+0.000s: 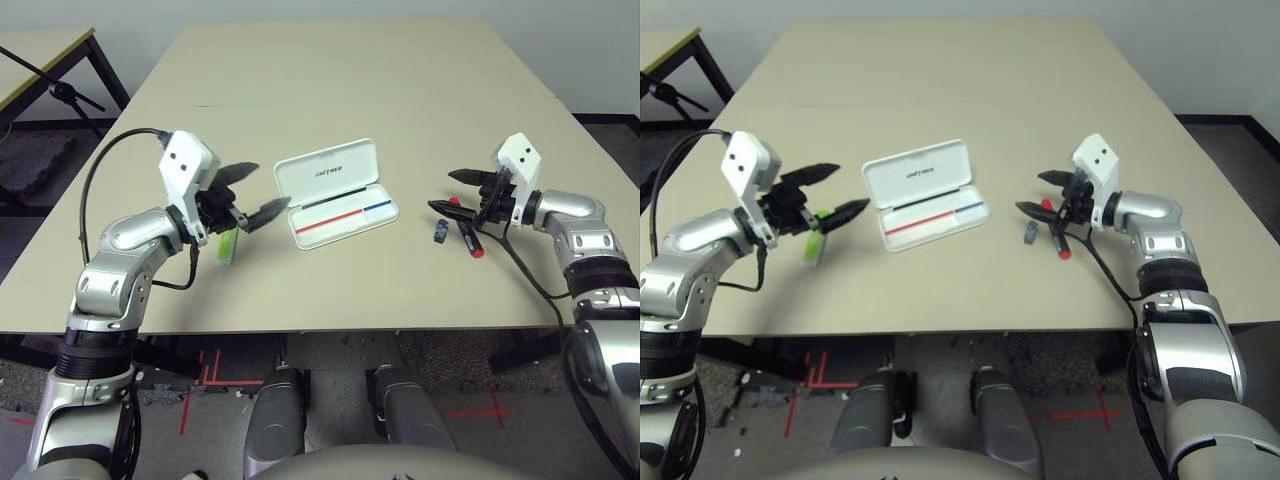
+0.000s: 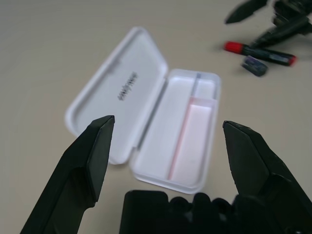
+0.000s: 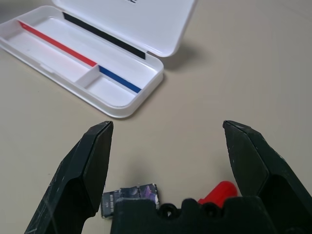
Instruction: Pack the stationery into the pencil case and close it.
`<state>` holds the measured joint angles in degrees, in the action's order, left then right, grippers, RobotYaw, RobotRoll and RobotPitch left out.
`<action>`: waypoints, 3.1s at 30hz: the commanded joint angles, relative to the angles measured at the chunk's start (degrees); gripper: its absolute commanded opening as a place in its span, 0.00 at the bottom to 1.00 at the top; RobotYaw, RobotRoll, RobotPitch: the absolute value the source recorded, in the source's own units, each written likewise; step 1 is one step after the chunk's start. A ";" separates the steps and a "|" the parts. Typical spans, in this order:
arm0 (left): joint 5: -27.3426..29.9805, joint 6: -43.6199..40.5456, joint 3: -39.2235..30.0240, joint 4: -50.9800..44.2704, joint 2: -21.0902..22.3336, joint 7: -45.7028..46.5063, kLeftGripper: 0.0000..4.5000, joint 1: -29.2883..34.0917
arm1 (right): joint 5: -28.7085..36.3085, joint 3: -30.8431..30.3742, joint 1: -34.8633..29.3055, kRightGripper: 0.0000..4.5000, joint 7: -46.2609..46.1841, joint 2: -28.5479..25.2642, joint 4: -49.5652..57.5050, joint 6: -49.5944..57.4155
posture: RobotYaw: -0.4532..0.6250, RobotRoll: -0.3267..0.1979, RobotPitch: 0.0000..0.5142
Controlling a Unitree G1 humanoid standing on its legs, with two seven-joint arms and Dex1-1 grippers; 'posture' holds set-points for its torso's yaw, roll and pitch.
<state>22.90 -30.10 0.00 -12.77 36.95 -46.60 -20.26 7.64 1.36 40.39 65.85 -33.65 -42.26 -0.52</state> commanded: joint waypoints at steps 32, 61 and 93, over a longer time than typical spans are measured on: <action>-16.94 -2.86 22.52 13.78 -5.94 -6.12 1.00 -9.47 | -1.41 -0.96 -2.06 1.00 -5.07 -0.37 1.58 -0.81 | 0.39 0.62 0.20; -18.37 6.76 21.64 13.43 1.72 -17.75 0.01 -11.48 | 1.46 -2.38 -5.77 1.00 4.01 -2.10 10.90 7.12 | 0.39 0.62 0.18; -20.00 17.16 21.25 12.64 6.09 -25.47 0.01 -6.17 | 4.34 -6.02 -10.53 1.00 9.10 -3.64 22.84 16.19 | 0.40 0.62 0.19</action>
<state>3.79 -12.81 21.20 0.83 42.62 -72.08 -26.93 11.74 -3.82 30.07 74.86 -37.11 -20.10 15.51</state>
